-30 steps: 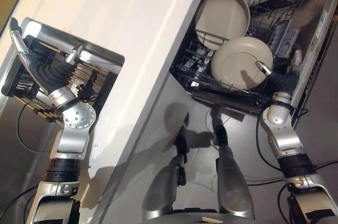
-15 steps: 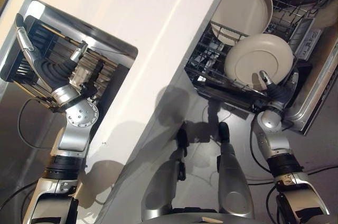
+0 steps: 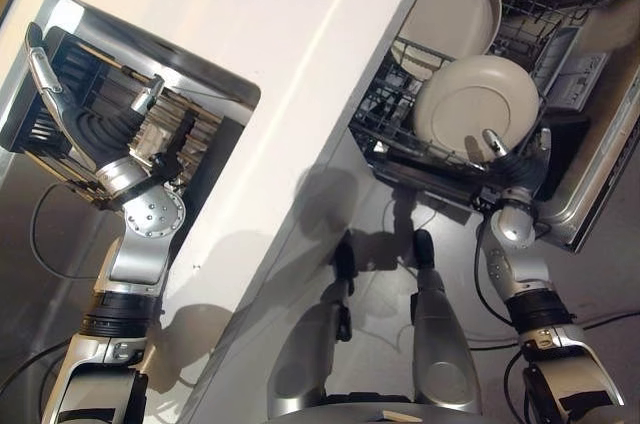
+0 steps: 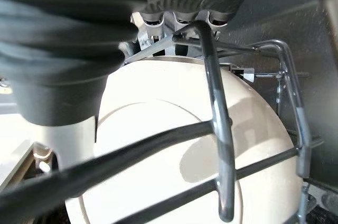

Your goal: Pick up plates and place into dishwasher.

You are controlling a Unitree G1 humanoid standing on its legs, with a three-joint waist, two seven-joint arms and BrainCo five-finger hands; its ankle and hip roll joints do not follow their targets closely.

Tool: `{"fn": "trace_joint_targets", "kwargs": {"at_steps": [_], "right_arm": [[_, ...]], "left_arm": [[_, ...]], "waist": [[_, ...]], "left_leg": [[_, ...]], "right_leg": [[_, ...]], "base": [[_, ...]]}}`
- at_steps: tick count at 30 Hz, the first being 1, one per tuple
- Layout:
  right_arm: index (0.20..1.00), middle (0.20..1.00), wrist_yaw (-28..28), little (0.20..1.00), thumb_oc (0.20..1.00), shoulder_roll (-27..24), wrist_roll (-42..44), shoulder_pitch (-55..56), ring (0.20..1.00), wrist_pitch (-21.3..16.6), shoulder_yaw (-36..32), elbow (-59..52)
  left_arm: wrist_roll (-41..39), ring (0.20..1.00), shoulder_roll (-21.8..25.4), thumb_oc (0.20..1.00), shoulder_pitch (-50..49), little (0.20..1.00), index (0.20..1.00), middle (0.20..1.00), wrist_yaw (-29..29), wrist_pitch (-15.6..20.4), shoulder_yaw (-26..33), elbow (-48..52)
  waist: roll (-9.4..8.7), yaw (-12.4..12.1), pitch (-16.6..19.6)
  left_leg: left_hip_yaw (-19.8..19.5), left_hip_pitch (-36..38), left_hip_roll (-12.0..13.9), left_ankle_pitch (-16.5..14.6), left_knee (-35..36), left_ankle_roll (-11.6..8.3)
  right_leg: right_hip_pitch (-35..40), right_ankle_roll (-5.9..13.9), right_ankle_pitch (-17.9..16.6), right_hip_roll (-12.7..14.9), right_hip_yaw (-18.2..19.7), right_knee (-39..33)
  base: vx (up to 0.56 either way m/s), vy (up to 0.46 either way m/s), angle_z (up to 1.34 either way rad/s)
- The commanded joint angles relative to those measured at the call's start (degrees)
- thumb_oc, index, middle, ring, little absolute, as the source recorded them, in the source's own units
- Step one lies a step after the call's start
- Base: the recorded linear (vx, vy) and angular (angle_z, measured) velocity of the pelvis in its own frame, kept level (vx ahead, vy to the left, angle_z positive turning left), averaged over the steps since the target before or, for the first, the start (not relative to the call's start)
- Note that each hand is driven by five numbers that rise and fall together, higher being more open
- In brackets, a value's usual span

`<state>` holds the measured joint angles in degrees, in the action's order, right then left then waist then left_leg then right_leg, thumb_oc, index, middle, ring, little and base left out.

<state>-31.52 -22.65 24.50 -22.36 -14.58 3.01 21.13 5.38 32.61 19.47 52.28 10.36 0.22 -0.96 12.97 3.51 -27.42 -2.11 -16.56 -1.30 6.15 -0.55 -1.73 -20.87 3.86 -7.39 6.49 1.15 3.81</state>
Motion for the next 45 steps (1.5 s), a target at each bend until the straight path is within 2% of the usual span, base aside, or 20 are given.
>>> {"fn": "trace_joint_targets", "kwargs": {"at_steps": [1, 13, 26, 36, 45], "right_arm": [[1.0, 1.0, 5.46, 1.0, 1.0, 1.38, -1.21, -9.75, 1.0, -2.52, 5.74, -5.94], [1.0, 1.0, 6.89, 1.0, 1.0, 1.34, -3.06, -13.23, 1.0, -1.28, 7.27, -8.31], [1.0, 1.0, 4.67, 1.0, 1.0, 0.86, -2.61, -17.4, 1.0, -1.96, 6.27, -8.08], [1.0, 1.0, 3.3, 1.0, 1.0, 0.52, -1.86, -18.62, 1.0, -3.47, 5.94, -7.22], [1.0, 1.0, -0.45, 1.0, 1.0, 0.36, -0.58, -18.52, 1.0, -4.43, 5.13, -5.92]], "left_arm": [[0.51, 1.0, -3.74, 1.0, -2.15, 1.0, 1.0, 1.0, 1.79, -0.86, -3.92, -1.86], [-0.17, 1.0, -4.1, 1.0, -3.56, 1.0, 1.0, 1.0, 0.74, -1.05, -3.87, -0.37], [-0.41, 1.0, -2.33, 1.0, -4.91, 1.0, 1.0, 1.0, -1.11, 0.59, -2.82, -0.57], [-0.53, 1.0, -1.09, 1.0, -5.16, 1.0, 1.0, 1.0, -2.11, 1.07, -2.36, 0.23], [-0.2, 1.0, -0.89, 1.0, -4.69, 1.0, 1.0, 1.0, -2.55, 1.87, -2.36, 0.05]], "waist": [[-3.02, -2.52, -2.37], [-2.95, -5.47, -2.37], [-4.6, -9.52, -2.37], [-4.82, -10.43, -2.37], [-4.56, -9.69, -2.37]], "left_leg": [[-1.57, -3.78, 1.81, -1.88, -7.02, -1.6], [-1.72, -3.03, 1.35, -1.44, -6.98, -1.47], [-2.62, -5.19, 1.21, -1.52, -8.63, -1.2], [-2.61, -7.24, 0.79, -1.7, -9.47, -1.0], [-1.54, -7.38, 0.23, -2.19, -9.82, -0.86]], "right_leg": [[-0.64, 3.11, -0.17, 8.76, 3.16, 2.31], [1.0, 3.53, 0.5, 10.41, 0.18, 3.37], [1.42, 3.7, 0.57, 10.87, -3.38, 4.02], [0.03, 4.02, -0.43, 11.63, -3.94, 4.05], [-0.66, 4.26, -1.5, 12.62, -3.09, 3.83]], "base": [[-0.01, 0.074, 0.04], [-0.01, 0.056, 0.06], [0.0, -0.027, 0.2], [0.0, -0.023, 0.17], [0.0, 0.0, 0.0]]}}
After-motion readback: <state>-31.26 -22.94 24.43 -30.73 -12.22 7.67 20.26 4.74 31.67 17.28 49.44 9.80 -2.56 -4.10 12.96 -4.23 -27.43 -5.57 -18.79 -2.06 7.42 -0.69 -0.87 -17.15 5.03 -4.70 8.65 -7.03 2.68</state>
